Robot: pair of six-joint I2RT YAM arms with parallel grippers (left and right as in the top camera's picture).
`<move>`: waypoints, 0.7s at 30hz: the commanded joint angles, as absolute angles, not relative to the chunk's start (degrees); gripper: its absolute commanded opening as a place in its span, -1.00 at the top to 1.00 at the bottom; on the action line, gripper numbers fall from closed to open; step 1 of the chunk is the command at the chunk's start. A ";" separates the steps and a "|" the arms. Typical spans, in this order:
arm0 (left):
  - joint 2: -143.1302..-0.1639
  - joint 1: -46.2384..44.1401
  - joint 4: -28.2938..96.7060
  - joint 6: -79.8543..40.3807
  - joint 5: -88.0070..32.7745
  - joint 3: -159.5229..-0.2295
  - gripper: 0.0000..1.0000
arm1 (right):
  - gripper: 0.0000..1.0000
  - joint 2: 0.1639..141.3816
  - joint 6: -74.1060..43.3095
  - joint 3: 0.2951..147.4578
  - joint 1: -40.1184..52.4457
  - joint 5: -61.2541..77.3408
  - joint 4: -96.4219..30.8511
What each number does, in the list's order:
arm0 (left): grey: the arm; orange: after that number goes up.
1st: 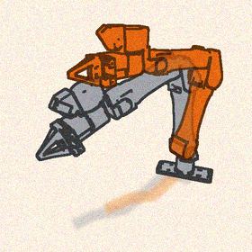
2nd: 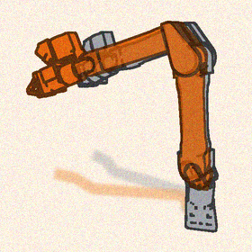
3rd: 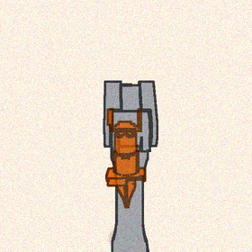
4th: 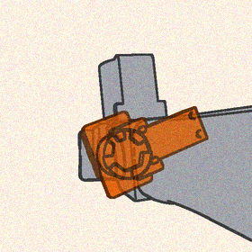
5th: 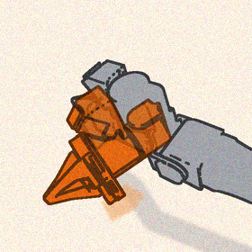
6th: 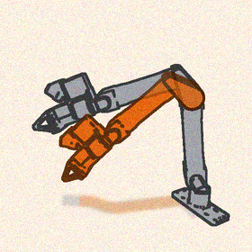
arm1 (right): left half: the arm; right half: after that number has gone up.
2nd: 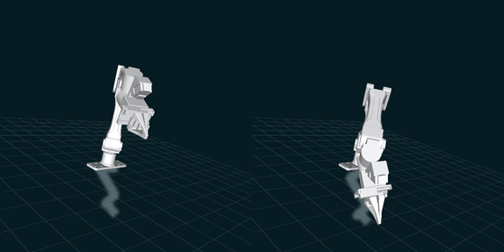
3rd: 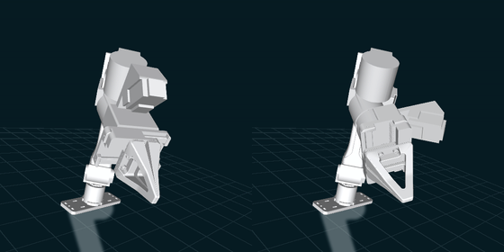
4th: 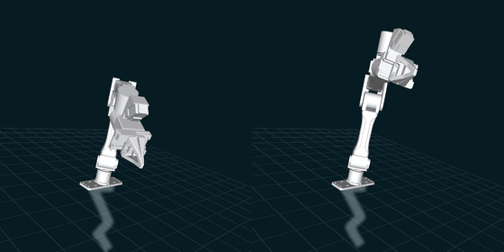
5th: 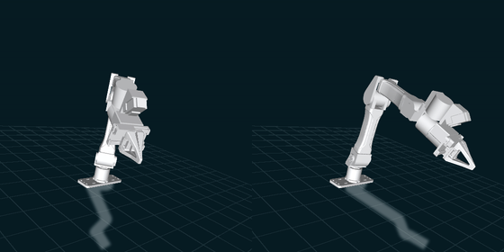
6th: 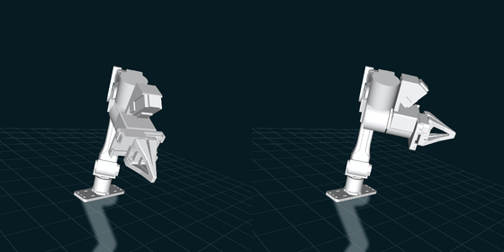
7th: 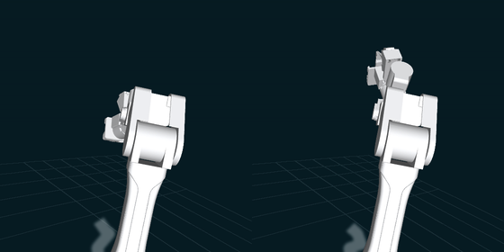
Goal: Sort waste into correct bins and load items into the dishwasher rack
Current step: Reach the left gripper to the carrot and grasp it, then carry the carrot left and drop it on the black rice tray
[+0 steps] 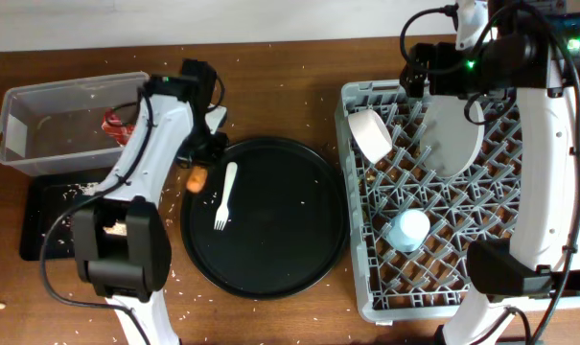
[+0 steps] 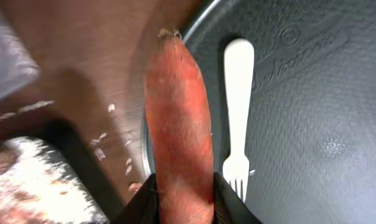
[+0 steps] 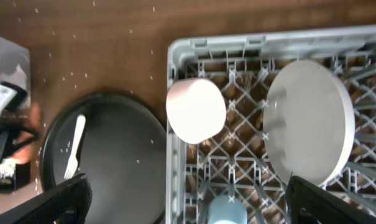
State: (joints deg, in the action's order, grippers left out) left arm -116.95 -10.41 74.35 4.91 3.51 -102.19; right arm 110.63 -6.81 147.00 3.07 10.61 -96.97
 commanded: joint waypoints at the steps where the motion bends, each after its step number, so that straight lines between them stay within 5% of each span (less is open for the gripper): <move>1: -116.33 -10.02 80.42 5.15 8.93 -110.74 0.74 | -0.97 110.74 -6.13 147.17 3.03 9.82 -97.32; 12: -116.31 13.78 86.24 -8.88 10.37 -115.18 0.79 | -0.97 110.74 -5.76 147.17 3.03 9.85 -97.32; 21: -116.33 26.00 77.01 -18.41 11.86 -98.48 0.90 | -0.97 110.74 -5.76 147.17 3.03 9.85 -97.32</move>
State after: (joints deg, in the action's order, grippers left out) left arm -116.81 25.74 80.09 -16.38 11.29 -102.56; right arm 110.65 -5.98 147.00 3.07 10.41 -96.97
